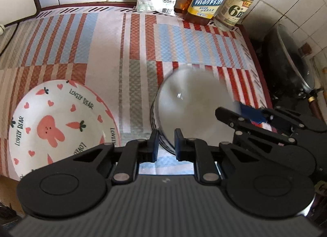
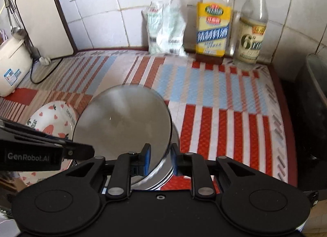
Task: Organize plates and bowls
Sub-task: 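Open both grippers and withdraw from the three stacked bowls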
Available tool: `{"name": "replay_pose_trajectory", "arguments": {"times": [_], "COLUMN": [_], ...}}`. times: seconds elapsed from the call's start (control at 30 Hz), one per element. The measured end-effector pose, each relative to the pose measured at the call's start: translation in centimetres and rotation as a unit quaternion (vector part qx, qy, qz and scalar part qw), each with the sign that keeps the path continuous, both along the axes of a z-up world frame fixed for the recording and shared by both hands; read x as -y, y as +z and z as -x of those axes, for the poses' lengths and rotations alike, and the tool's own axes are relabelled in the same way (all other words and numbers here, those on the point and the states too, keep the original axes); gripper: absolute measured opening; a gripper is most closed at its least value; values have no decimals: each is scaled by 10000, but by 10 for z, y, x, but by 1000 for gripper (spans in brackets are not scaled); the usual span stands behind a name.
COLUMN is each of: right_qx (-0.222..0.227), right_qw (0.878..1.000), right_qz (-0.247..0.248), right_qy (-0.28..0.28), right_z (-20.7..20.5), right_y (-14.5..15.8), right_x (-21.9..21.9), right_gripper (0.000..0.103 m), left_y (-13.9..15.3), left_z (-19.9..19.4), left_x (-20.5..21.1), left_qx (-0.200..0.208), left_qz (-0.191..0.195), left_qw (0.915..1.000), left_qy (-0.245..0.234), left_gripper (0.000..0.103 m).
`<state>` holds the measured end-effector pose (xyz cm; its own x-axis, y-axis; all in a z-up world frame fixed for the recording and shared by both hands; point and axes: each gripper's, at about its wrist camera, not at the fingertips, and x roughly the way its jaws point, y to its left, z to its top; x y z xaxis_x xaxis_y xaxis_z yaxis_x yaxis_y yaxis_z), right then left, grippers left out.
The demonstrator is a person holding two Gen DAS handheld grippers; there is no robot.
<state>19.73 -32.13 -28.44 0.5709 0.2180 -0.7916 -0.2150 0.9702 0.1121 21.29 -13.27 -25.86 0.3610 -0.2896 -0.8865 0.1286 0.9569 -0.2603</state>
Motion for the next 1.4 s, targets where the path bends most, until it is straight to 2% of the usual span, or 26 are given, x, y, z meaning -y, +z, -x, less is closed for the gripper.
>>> {"name": "replay_pose_trajectory", "arguments": {"times": [0.07, 0.13, 0.17, 0.37, 0.53, 0.63, 0.77, 0.83, 0.93, 1.03, 1.17, 1.4], "right_qx": [188, 134, 79, 225, 194, 343, 634, 716, 867, 964, 1160, 1357], "right_qw": [9998, 9997, 9997, 9996, 9995, 9985, 9965, 9960, 9953, 9947, 9921, 9883], "right_qz": [44, -194, -210, -186, -266, -410, -527, -534, -429, -338, -375, -299], "right_qy": [-1, 10, -27, 29, -16, -128, -100, -58, -1, 91, 287, 621], "right_z": [6, 4, 3, 4, 8, 16, 33, 41, 53, 64, 83, 112], "right_y": [4, 3, 2, 2, -3, 2, 17, 25, 39, 51, 66, 80], "right_x": [1, 8, 10, 9, 6, 8, 10, 12, 15, 15, 18, 15], "right_gripper": [33, 13, 8, 7, 7, 14, 15, 21, 32, 36, 51, 65], "left_y": [2, 1, 0, -5, -9, -5, 7, 15, 26, 37, 46, 56], "left_z": [1, -1, -1, 1, 5, 8, 22, 33, 49, 66, 82, 107], "left_x": [0, 1, 2, 13, 14, 13, 13, 11, 4, -4, -13, -22], "left_qx": [46, 52, 78, 186, 226, 275, 484, 616, 688, 720, 751, 910], "left_qz": [15, -23, -25, -370, -409, -370, -340, -404, -355, -303, -133, -174], "left_qw": [10000, 10000, 10000, 9991, 9989, 9989, 9982, 9972, 9969, 9969, 9971, 9957], "left_qy": [29, 31, 16, -94, 2, 22, -65, -143, -129, -117, -19, 60], "left_gripper": [15, 14, 14, 12, 11, 14, 19, 29, 31, 35, 36, 41]}}
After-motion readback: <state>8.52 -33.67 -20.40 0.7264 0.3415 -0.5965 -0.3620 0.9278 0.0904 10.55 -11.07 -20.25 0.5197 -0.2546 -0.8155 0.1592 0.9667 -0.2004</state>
